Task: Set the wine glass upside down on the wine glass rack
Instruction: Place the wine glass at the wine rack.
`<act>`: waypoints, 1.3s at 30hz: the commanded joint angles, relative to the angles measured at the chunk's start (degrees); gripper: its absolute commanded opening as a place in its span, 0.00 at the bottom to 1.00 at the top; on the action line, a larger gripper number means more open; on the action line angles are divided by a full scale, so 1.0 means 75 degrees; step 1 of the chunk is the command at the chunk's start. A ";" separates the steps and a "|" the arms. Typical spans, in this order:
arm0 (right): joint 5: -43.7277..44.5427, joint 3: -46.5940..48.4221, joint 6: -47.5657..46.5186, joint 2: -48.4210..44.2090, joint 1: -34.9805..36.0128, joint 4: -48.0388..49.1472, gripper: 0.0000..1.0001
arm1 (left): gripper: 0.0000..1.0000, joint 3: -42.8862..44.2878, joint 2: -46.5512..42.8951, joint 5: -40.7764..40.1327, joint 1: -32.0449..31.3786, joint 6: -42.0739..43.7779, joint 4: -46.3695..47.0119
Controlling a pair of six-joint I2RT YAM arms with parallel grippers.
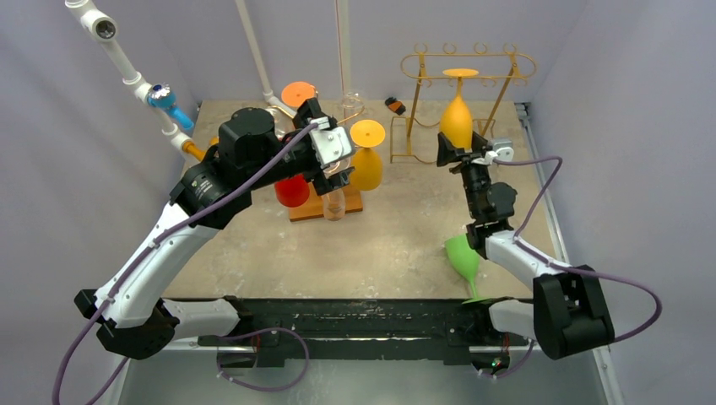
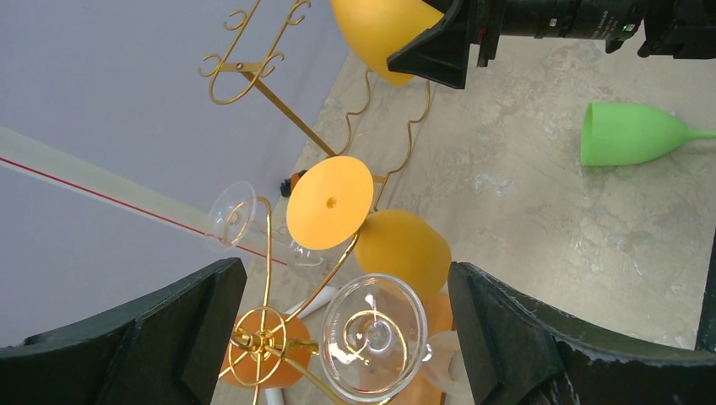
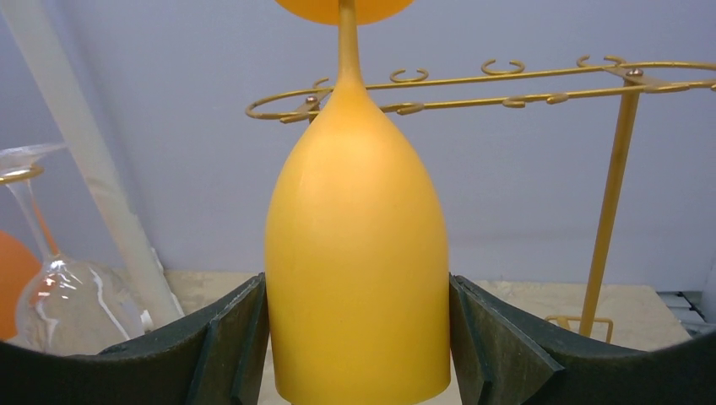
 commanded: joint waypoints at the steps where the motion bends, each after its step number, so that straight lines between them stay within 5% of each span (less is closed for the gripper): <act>1: 0.0259 0.0403 -0.0224 0.0318 0.0029 0.1061 0.43 | 0.99 -0.0031 -0.0175 -0.0113 -0.0015 0.0098 0.0233; 39: 0.0643 0.0642 -0.0934 0.2028 0.0018 0.1958 0.46 | 0.99 -0.0019 -0.0256 -0.0207 -0.0013 0.0201 0.0221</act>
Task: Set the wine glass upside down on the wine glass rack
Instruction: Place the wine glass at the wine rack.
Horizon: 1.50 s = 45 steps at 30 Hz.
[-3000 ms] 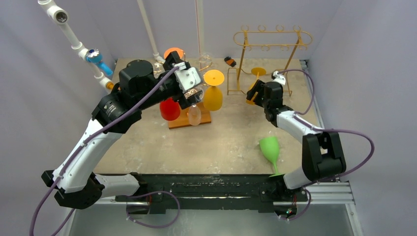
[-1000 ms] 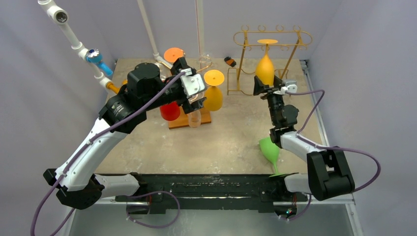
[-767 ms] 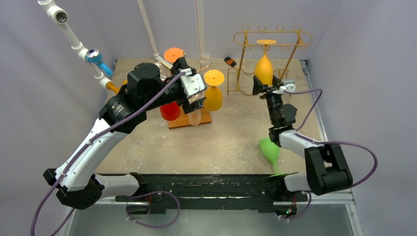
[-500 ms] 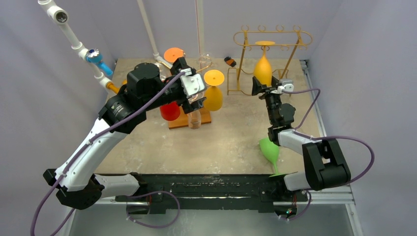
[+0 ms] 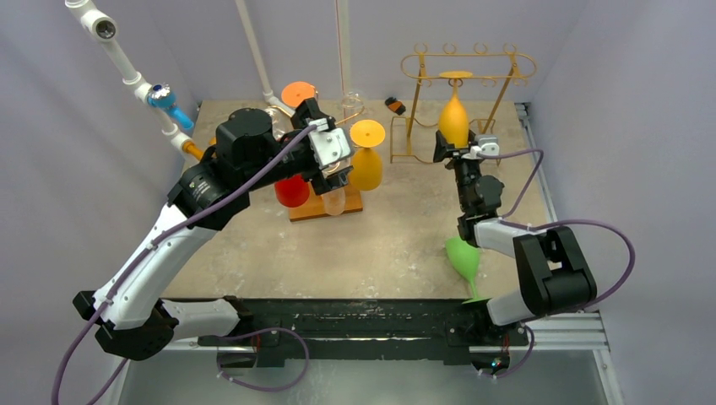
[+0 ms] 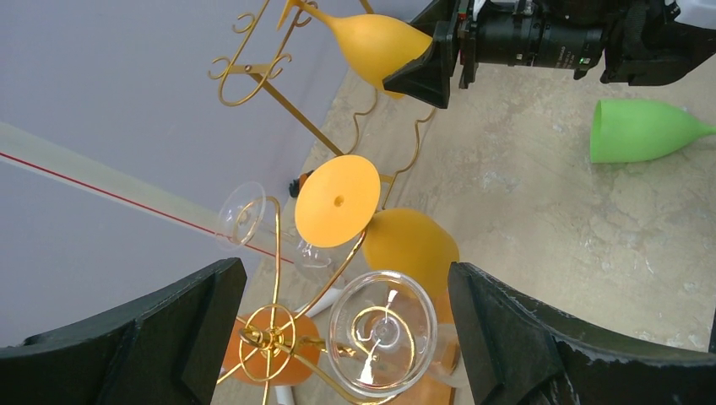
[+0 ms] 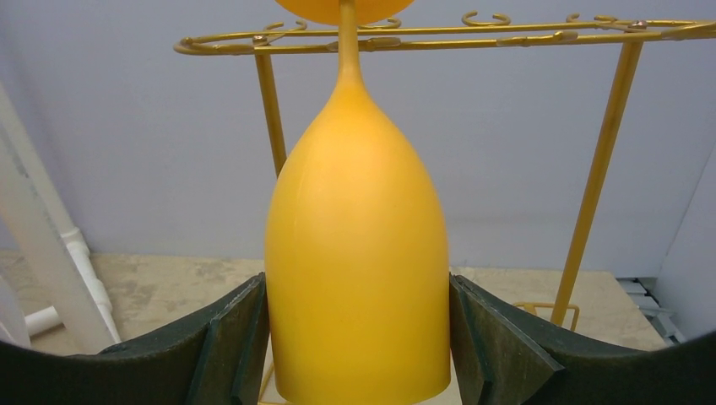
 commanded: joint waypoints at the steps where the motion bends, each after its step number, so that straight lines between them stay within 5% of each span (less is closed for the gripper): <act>1: 0.0175 0.0393 -0.0201 0.0124 0.0017 0.0549 0.48 | 0.99 -0.0007 -0.0204 -0.0134 -0.0008 0.0049 0.0215; 6: 0.0277 0.0550 -0.0200 0.0365 0.0023 0.0510 0.63 | 0.99 0.0004 -0.0214 -0.0134 -0.0013 0.0067 0.0207; 15: 0.0351 0.0759 -0.0231 0.0490 0.0017 0.0107 0.74 | 1.00 0.0005 -0.0225 -0.0146 -0.0009 0.0058 0.0220; 21: 0.0506 0.0752 -0.0270 0.0431 0.0024 -0.0078 0.99 | 0.99 -0.0018 -0.0246 -0.0146 -0.0009 0.0048 0.0251; 37: 0.0568 0.0658 -0.0307 -0.0328 0.0018 -0.0951 0.99 | 1.00 -0.0058 -0.0348 -0.0146 -0.0010 0.0023 0.0250; 40: 0.0675 0.0772 0.0103 -0.1041 0.0017 -0.2645 0.99 | 1.00 -0.0088 -0.0398 -0.0156 -0.0008 0.0026 0.0197; 45: 0.1100 0.1813 0.1410 -0.2181 0.0018 -0.7395 0.99 | 1.00 -0.0054 -0.0356 -0.0250 -0.0009 0.0017 -0.0014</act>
